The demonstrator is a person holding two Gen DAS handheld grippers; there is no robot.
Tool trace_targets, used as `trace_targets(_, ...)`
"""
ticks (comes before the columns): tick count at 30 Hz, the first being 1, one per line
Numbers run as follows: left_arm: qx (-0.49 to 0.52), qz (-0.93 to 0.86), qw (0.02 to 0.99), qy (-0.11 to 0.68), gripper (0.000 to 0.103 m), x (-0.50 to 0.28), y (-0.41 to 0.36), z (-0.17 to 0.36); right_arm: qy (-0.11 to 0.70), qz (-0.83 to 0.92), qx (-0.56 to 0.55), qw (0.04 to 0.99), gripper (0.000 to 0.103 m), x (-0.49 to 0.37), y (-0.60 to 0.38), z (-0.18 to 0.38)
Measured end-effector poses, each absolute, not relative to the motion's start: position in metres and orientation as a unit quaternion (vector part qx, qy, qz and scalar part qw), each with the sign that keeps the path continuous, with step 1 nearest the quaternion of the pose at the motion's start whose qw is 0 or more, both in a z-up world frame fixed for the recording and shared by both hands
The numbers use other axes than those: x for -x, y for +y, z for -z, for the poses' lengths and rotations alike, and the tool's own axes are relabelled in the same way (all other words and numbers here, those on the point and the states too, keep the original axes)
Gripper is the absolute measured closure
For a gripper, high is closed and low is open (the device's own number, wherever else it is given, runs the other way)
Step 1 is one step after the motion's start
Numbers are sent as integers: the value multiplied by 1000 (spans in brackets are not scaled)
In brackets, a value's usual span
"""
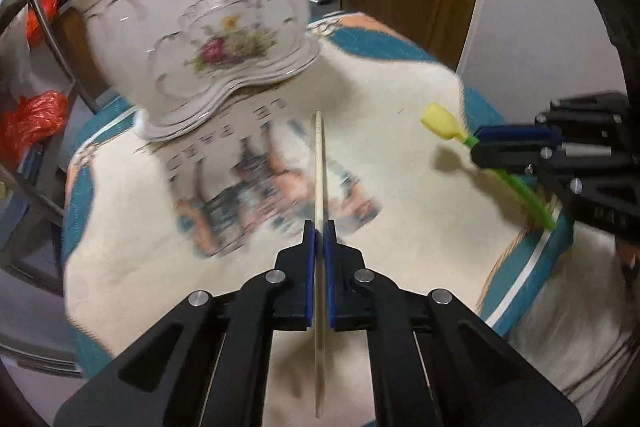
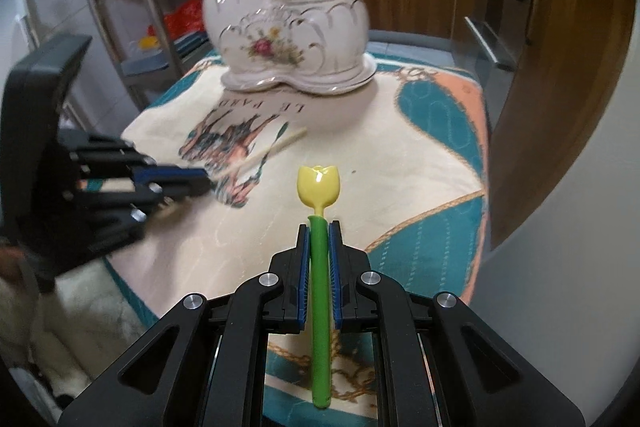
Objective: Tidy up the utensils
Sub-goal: 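Close the left tool on the last chopstick while the right tool grasps the green-handled spoon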
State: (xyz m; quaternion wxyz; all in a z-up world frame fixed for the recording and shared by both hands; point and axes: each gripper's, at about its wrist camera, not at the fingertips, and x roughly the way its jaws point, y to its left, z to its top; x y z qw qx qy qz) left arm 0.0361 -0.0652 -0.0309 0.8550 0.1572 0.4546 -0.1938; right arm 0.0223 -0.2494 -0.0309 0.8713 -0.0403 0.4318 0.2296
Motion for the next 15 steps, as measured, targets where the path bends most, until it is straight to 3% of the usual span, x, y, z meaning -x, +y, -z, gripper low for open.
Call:
trace_targets(6, -201, 191, 837, 472, 99, -27, -35, 31, 459, -240, 74, 852, 93, -25, -231, 35)
trace_targets(15, -184, 203, 827, 491, 96, -36, -20, 32, 505, -243, 116, 820, 91, -33, -220, 41)
